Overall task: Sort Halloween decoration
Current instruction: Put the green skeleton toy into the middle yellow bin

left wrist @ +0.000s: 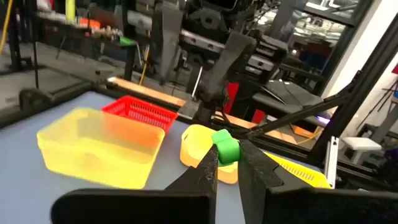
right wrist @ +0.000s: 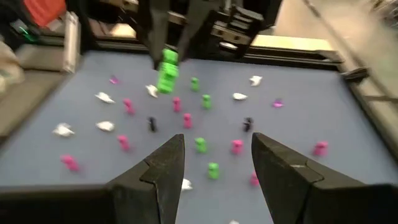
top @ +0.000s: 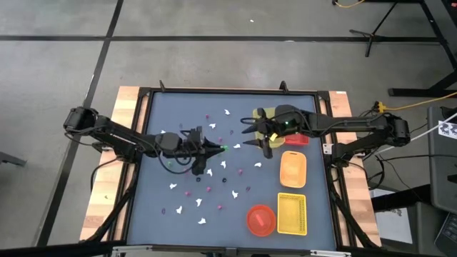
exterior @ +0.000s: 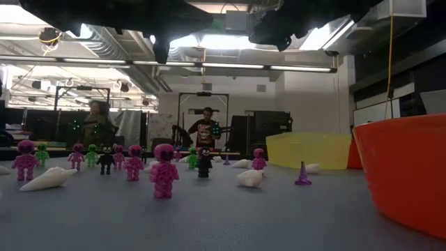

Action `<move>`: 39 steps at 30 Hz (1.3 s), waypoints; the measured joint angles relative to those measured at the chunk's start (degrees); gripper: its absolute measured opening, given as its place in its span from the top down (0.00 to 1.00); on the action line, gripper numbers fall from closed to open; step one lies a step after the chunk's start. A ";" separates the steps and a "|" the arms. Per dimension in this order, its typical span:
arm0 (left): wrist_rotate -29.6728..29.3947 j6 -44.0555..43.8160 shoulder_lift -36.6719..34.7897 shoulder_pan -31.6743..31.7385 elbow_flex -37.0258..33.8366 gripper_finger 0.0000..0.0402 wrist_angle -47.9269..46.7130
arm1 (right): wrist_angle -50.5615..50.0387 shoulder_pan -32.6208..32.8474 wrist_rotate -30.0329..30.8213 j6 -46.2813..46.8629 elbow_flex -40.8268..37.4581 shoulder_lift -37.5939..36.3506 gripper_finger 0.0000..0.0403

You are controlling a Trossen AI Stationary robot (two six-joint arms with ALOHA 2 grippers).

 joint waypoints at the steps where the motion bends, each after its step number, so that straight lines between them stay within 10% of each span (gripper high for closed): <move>1: -0.01 1.14 0.00 0.00 0.00 0.95 0.18 | 0.80 0.02 -0.66 1.59 -0.02 0.15 0.54; 20: -0.04 8.77 -0.02 0.09 0.00 0.95 3.56 | 20.95 0.04 -12.20 10.40 -0.04 11.32 0.54; 39: -1.40 8.71 -0.02 0.11 0.00 0.95 3.43 | 28.74 3.00 -7.74 9.70 -0.04 14.58 0.54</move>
